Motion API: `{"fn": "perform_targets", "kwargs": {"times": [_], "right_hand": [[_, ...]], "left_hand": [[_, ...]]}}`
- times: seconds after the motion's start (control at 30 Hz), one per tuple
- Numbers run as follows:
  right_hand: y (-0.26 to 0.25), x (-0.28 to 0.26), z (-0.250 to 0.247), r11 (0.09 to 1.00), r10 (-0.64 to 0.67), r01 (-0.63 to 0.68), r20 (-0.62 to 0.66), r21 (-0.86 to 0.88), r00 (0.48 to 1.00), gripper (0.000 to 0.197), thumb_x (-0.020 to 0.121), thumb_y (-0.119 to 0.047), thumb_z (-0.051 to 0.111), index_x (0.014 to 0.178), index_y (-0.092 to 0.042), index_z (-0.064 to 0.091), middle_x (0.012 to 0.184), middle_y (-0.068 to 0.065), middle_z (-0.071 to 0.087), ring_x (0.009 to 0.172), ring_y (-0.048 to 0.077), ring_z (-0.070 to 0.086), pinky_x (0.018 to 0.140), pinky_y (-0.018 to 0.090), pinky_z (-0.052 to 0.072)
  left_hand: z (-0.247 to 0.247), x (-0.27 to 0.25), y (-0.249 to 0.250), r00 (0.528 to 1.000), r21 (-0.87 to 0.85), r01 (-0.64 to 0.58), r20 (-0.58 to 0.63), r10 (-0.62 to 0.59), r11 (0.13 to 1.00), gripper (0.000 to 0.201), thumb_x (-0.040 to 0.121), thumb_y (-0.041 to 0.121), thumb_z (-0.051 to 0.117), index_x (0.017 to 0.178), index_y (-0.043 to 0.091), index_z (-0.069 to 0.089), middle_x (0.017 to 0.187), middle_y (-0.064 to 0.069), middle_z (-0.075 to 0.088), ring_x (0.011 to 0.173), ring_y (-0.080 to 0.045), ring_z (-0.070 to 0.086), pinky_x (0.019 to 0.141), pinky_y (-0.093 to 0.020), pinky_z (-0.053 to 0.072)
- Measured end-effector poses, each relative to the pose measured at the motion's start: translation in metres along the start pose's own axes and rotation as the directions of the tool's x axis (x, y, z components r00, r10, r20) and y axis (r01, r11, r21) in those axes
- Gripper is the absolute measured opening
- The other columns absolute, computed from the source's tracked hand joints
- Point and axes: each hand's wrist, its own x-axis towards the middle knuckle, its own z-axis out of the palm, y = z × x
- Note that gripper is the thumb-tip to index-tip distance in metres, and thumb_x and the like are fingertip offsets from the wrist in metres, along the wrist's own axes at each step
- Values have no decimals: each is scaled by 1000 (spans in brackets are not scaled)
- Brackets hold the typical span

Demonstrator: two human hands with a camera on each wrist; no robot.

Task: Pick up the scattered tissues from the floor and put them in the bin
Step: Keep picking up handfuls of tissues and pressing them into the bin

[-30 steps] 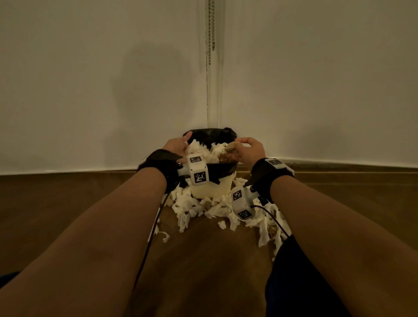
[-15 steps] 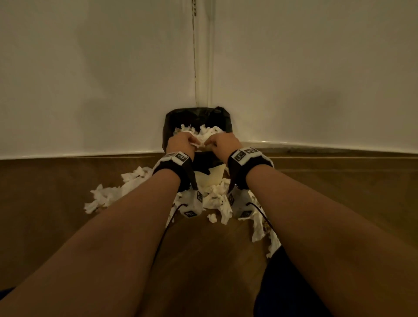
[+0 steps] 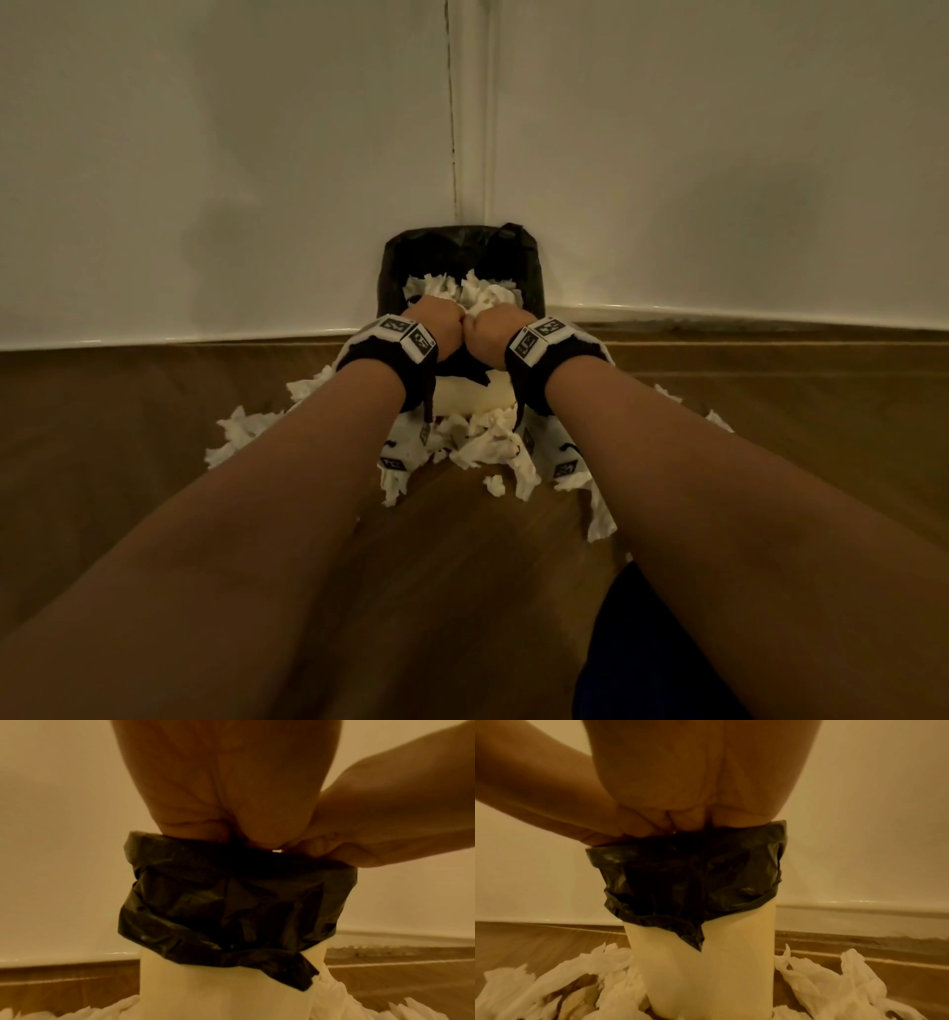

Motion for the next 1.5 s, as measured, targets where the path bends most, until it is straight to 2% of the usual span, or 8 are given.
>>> {"fn": "perform_targets", "kwargs": {"times": [0.2,0.33,0.57,0.73,0.93,1.23,1.37,1.5], "right_hand": [[0,1,-2,996,62,-57,73,-64,995,49,100,-30,19,143,-12,32,146,14,39,133,35,37,107,49,33],[-2,-1,-4,987,-3,0,-17,-162,1000,48,99,-33,19,121,-12,56,127,12,57,118,32,50,100,44,33],[-12,-13,-21,963,-86,10,-271,-271,959,30,94,-25,38,100,-9,62,104,9,64,100,28,57,90,38,37],[-37,-42,-23,960,-224,130,-400,-249,889,34,95,-31,36,83,-10,61,89,9,61,90,27,56,76,37,41],[-65,-74,33,949,-296,270,-168,-164,940,34,97,-34,35,70,-16,46,62,-3,41,57,17,42,56,28,30],[-61,-70,95,979,-128,160,236,-123,963,28,97,-21,42,113,-9,62,113,14,62,101,31,59,81,35,49],[-72,-61,127,964,-153,221,369,-149,917,45,95,-20,48,139,-20,41,142,11,37,129,35,37,105,43,35],[-81,-53,160,955,-154,250,455,-158,877,70,92,-21,57,149,-30,18,158,3,5,141,39,11,112,50,25]], "left_hand": [[5,-3,-4,1000,156,-23,11,21,988,31,98,29,34,121,13,47,123,-11,58,113,-31,53,102,-44,30],[14,-9,-10,992,132,-12,-121,28,991,27,96,27,31,115,17,48,103,-8,65,98,-28,58,97,-42,27],[42,-54,-46,830,-181,-291,-536,153,940,34,90,0,43,119,7,57,119,-15,54,103,-30,56,90,-39,46],[75,-85,-61,751,-166,-163,-660,14,973,44,81,0,51,123,12,55,125,-14,49,114,-32,50,95,-49,43],[125,-123,-81,869,-240,192,-410,-278,952,45,86,16,53,131,21,48,133,-10,43,123,-30,41,99,-46,34],[160,-164,-146,891,-121,455,41,-453,882,64,84,49,57,140,39,29,155,-1,5,140,-36,15,110,-57,22],[168,-165,-162,892,-133,439,183,-413,888,68,82,55,58,140,52,23,156,7,-11,142,-40,2,108,-66,18],[184,-170,-166,912,-99,345,268,-309,933,62,86,52,55,142,39,30,157,-1,-2,141,-38,9,111,-53,26]]}}
